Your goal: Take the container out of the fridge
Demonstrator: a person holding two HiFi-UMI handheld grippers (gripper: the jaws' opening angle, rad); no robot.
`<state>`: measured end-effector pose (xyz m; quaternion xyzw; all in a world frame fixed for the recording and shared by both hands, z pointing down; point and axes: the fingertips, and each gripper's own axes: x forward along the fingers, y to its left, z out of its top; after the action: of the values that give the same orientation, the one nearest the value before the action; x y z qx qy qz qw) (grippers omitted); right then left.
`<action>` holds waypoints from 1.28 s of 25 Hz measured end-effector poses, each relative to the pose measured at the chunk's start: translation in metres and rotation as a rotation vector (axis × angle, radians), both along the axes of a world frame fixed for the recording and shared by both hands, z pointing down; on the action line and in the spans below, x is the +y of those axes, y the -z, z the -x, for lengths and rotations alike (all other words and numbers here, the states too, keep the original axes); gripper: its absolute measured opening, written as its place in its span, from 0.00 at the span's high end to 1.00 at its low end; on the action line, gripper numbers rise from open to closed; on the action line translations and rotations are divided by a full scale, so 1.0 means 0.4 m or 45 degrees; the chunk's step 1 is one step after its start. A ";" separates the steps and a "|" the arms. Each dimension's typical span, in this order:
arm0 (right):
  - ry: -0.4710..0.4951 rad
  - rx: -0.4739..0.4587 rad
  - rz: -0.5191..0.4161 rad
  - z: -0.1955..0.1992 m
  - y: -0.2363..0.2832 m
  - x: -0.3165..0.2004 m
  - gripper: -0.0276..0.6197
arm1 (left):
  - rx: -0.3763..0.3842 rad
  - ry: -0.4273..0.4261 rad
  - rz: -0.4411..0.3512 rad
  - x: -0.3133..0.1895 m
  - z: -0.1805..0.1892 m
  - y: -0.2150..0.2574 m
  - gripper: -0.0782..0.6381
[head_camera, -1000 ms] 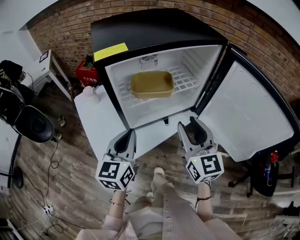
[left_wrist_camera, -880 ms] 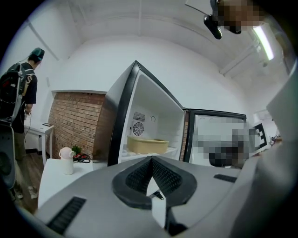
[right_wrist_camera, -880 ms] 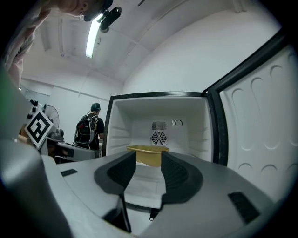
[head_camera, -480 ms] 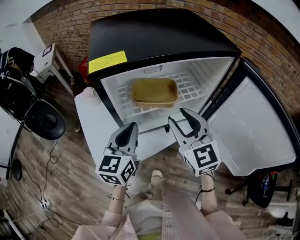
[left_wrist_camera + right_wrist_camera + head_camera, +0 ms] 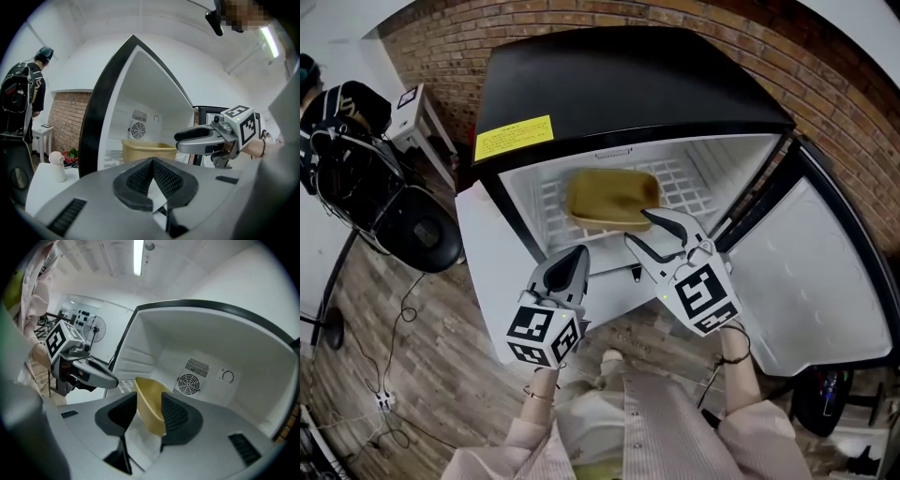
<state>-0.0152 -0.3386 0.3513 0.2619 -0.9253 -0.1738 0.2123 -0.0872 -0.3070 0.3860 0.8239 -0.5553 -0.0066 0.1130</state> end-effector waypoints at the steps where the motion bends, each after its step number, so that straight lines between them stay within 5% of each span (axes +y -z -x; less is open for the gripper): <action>1: 0.029 0.035 0.007 0.005 -0.006 -0.003 0.70 | -0.001 0.001 0.004 -0.003 -0.002 -0.002 0.90; 20: 0.339 0.734 0.044 0.067 -0.099 -0.009 0.72 | 0.005 -0.030 0.036 -0.005 -0.012 -0.021 0.90; 25: 0.345 0.818 0.080 0.054 -0.118 -0.011 0.74 | 0.019 -0.074 0.050 0.003 -0.026 -0.022 0.90; 32: 0.323 0.850 0.045 0.059 -0.121 -0.012 0.90 | 0.032 -0.075 0.059 0.011 -0.005 -0.024 0.90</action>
<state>-0.0387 -0.3436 0.3998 0.0700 -0.8330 -0.2587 0.4841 -0.0854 -0.3025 0.3956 0.8368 -0.5295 -0.0006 0.1393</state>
